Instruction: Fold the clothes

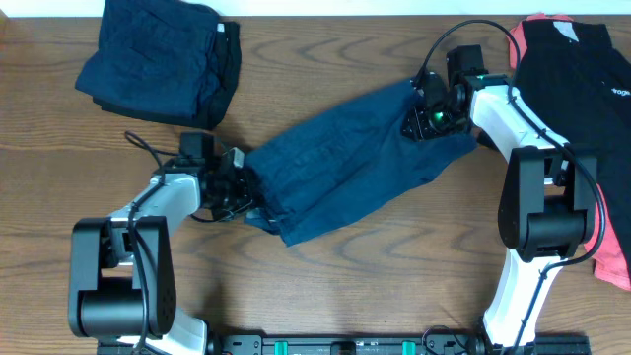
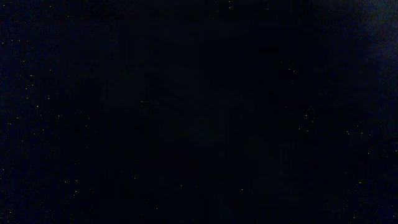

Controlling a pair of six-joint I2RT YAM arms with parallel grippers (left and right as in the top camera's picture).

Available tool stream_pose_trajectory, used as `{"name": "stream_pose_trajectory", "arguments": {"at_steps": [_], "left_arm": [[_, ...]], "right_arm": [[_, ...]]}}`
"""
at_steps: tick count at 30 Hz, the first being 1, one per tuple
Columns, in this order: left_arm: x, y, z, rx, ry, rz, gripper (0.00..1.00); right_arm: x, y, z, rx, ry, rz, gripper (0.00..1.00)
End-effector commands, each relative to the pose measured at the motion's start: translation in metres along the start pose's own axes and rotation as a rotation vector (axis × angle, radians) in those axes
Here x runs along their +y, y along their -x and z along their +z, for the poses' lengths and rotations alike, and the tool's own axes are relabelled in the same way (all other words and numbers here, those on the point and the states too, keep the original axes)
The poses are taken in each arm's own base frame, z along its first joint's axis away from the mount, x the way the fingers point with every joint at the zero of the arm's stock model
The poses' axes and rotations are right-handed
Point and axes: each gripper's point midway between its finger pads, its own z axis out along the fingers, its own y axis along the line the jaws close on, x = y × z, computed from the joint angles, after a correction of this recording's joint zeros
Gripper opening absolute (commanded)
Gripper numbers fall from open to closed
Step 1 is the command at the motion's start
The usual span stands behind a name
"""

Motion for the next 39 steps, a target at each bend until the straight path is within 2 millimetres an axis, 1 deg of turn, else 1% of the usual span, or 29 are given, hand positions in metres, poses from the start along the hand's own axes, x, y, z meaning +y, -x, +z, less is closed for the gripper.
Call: {"name": "stream_pose_trajectory", "arguments": {"at_steps": [1, 2, 5, 9, 11, 13, 16, 18, 20, 23, 26, 30, 31, 34, 39], "left_arm": [[0.003, 0.013, -0.019, -0.028, 0.021, -0.008, 0.06], [0.002, 0.014, -0.025, -0.029, 0.023, 0.002, 0.06], [-0.003, 0.021, -0.049, -0.033, 0.046, 0.041, 0.06], [0.004, 0.032, -0.08, -0.04, 0.193, 0.073, 0.06], [0.004, 0.038, -0.095, -0.048, 0.253, 0.092, 0.06], [0.003, 0.047, -0.109, -0.066, 0.304, 0.113, 0.06], [-0.001, 0.059, -0.126, -0.109, 0.345, 0.129, 0.06], [-0.005, 0.068, -0.138, -0.141, 0.356, 0.136, 0.06], [-0.009, 0.075, -0.147, -0.163, 0.363, 0.144, 0.06], [-0.015, 0.085, -0.162, -0.206, 0.359, 0.147, 0.06], [-0.019, 0.091, -0.169, -0.229, 0.356, 0.151, 0.06], [-0.02, 0.092, -0.171, -0.237, 0.355, 0.154, 0.06], [-0.02, 0.092, -0.17, -0.236, 0.354, 0.153, 0.06], [-0.023, 0.092, -0.169, -0.234, 0.337, 0.151, 0.06], [-0.036, 0.094, -0.166, -0.245, 0.262, 0.12, 0.06]], "right_arm": [[0.027, 0.012, -0.021, -0.054, 0.074, -0.013, 0.44], [0.03, 0.014, -0.026, -0.066, 0.083, -0.017, 0.44], [0.045, 0.025, -0.052, -0.125, 0.11, -0.027, 0.44], [0.064, 0.031, -0.082, -0.177, 0.153, -0.055, 0.43], [0.067, 0.03, -0.088, -0.183, 0.156, -0.05, 0.4], [0.068, 0.03, -0.087, -0.179, 0.16, -0.031, 0.33], [0.072, 0.026, -0.077, -0.155, 0.173, -0.03, 0.19], [0.076, 0.021, -0.066, -0.127, 0.189, -0.032, 0.09], [0.079, 0.018, -0.057, -0.103, 0.204, -0.031, 0.01], [0.082, 0.01, -0.037, -0.056, 0.216, -0.03, 0.01], [0.082, 0.005, -0.019, -0.026, 0.215, -0.045, 0.01], [0.073, 0.004, 0.001, -0.014, 0.191, -0.045, 0.01], [0.071, 0.003, 0.006, -0.008, 0.19, -0.041, 0.02], [0.067, -0.002, 0.022, 0.014, 0.192, -0.033, 0.01], [0.06, -0.006, 0.05, 0.034, 0.194, -0.01, 0.01]]}}
